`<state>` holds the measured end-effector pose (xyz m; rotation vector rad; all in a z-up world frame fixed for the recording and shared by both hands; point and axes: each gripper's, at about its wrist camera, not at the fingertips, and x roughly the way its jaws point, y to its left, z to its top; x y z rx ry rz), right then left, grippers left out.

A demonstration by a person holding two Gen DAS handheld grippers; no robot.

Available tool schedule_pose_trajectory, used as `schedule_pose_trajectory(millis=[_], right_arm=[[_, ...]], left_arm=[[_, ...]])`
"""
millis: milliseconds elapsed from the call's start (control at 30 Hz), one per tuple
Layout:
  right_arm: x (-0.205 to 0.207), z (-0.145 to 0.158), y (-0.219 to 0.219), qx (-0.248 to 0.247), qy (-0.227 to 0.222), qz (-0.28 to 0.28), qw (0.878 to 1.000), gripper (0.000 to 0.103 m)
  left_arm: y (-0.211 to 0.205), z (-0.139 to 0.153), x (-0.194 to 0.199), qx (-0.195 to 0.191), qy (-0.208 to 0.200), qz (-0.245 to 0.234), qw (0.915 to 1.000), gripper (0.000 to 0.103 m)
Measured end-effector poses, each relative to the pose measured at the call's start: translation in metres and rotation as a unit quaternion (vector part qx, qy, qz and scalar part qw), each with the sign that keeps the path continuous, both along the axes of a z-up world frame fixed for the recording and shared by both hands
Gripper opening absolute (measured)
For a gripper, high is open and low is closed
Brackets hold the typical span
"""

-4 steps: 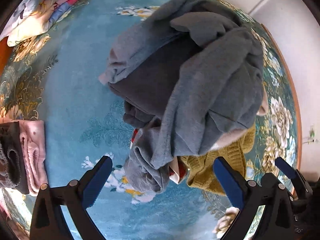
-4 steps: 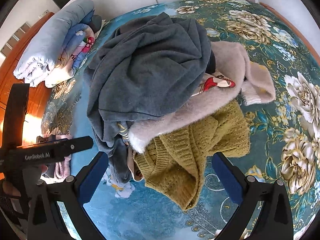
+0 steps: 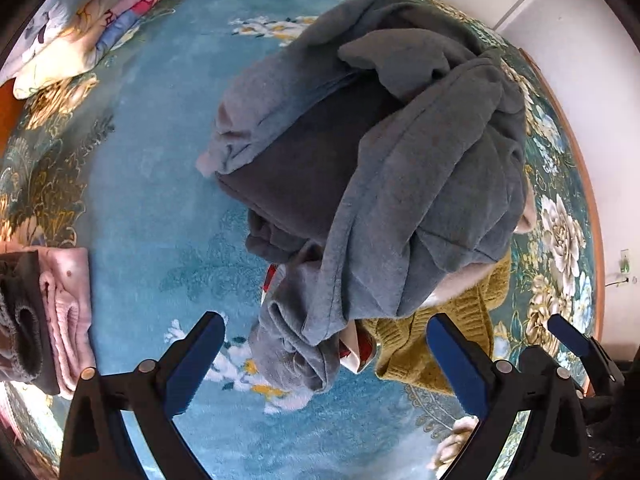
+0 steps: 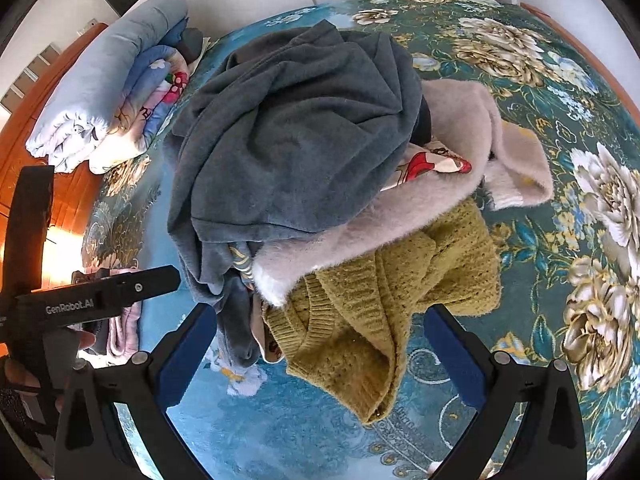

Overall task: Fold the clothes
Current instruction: 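Reach the left gripper to the grey sweatshirt on the clothes heap and grasp it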

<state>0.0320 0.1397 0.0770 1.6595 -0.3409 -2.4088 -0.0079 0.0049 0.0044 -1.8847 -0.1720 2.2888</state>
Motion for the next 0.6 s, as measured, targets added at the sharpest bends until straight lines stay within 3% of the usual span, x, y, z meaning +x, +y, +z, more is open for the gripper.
schedule_pose_trajectory(millis=[233,433,600], right_arm=[[-0.003,-0.007,0.001,-0.001,-0.001,-0.004,1.000,0.103],[0.004,-0.013,0.010,0.000,-0.011,-0.010,1.000,0.103],[0.016,-0.019,0.020,0.004,-0.018,-0.021,1.000,0.103]], left_arm=[[0.009,0.008,-0.014,-0.001,0.031,-0.021,0.9993,0.102],[0.024,0.026,-0.034,-0.021,0.082,-0.065,0.9943,0.102],[0.042,0.029,-0.064,-0.015,0.092,-0.080,0.9925,0.102]])
